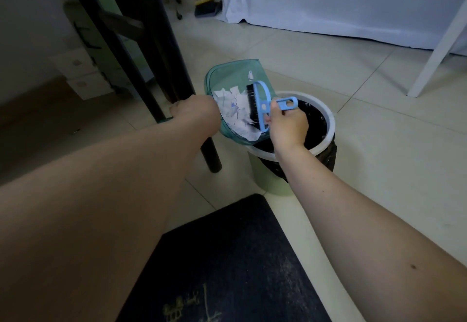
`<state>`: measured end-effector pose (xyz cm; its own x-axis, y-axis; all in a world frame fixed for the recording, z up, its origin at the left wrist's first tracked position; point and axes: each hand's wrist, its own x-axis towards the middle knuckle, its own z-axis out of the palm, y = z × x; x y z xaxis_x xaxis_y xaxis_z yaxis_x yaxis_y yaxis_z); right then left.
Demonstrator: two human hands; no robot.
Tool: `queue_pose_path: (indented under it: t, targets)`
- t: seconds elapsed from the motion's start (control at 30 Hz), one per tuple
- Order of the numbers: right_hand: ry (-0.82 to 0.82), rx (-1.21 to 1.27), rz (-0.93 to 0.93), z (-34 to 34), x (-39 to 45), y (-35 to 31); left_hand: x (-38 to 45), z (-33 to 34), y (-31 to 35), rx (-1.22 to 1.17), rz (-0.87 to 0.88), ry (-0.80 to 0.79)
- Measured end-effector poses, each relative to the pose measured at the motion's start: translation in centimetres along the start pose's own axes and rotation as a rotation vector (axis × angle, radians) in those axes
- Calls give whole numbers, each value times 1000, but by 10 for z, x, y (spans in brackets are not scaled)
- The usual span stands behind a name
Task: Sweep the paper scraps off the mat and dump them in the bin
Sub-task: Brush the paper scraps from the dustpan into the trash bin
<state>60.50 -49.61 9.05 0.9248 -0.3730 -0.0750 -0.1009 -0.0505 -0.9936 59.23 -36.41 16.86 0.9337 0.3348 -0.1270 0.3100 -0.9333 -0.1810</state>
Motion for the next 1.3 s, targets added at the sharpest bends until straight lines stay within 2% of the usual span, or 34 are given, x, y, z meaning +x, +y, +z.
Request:
queue_pose_path:
  t: [0.23,0.4,0.53,0.63,0.83,1.07,1.2,1.3]
  targets:
    - [115,-54,29,-22,13,7,1,-1,-3,-18,12,17]
    - [202,36,-23,-24,13,-3,1,-2,0,-15,6,19]
    - [111,60,-46,-14,7,-12,0,-3,6,24,-2,12]
    - [35,-55,-28,-5,6,-8,0,-5,9,26,6,12]
    - [80,-179,42,-20,19,5,1,-7,6,8,13,46]
    - [211,-55,-17,-31,21,1,3,-7,3,26,-1,33]
    - [130,8,-27,-20,14,-8,4,-7,7,44,2,32]
    - [50,-51,-17,-10,11,-5,4,-7,8,36,6,42]
